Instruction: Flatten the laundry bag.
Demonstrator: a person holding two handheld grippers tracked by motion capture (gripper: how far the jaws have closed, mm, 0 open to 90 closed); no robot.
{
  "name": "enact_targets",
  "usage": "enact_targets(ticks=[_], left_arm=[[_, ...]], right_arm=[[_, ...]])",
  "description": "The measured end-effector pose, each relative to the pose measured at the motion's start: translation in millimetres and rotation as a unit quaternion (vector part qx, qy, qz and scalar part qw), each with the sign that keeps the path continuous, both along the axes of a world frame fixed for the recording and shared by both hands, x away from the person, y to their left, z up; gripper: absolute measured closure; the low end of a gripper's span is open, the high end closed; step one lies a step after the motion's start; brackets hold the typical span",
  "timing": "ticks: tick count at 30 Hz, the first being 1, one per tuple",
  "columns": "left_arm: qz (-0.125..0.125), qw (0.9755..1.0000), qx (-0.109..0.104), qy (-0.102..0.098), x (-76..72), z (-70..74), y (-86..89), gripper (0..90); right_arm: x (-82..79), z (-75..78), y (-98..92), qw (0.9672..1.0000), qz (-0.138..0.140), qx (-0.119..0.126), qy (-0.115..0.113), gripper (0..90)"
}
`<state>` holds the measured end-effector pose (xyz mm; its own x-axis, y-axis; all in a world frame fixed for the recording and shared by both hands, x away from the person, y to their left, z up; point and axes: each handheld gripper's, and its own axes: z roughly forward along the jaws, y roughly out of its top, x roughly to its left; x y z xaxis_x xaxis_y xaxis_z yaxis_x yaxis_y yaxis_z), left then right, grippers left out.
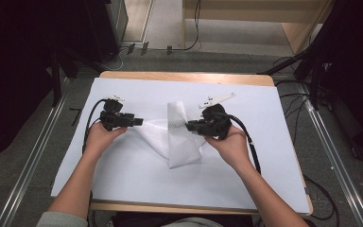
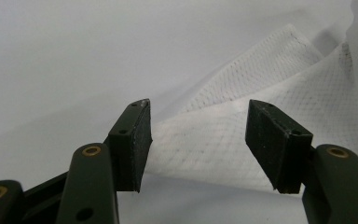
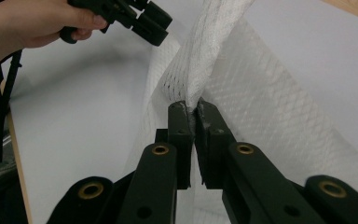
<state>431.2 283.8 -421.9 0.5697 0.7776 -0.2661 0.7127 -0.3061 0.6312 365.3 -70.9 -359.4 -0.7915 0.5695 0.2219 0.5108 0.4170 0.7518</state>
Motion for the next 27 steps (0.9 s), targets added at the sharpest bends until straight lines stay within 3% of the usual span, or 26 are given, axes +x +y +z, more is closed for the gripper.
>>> enact_targets(ticks=[2, 7, 14, 23, 27], left_arm=[[0.001, 0.9999, -0.007, -0.011, 4.4, -1.9, -4.0, 41.5], [-0.022, 0.9996, 0.018, 0.001, 17.0, -10.3, -20.1, 41.3], [-0.038, 0.9984, 0.042, 0.000, 19.4, -20.7, -32.9, 43.8], [-0.041, 0.9978, 0.047, 0.021, 21.0, -26.7, -36.1, 64.5], [-0.047, 0.9975, 0.049, 0.022, 19.4, -27.4, -37.8, 73.3]], right_arm=[[-5.6, -2.6, -6.6, 1.0000, -0.003, -0.002, 0.000, 86.9], [-17.5, -9.3, -24.0, 0.9999, -0.015, 0.004, 0.002, 86.8], [-27.4, -20.3, -42.8, 0.9994, -0.031, 0.009, 0.007, 86.7], [-33.7, -28.6, -55.1, 0.9989, -0.044, 0.015, 0.012, 86.4], [-32.6, -29.8, -56.3, 0.9987, -0.047, 0.016, 0.013, 86.4]])
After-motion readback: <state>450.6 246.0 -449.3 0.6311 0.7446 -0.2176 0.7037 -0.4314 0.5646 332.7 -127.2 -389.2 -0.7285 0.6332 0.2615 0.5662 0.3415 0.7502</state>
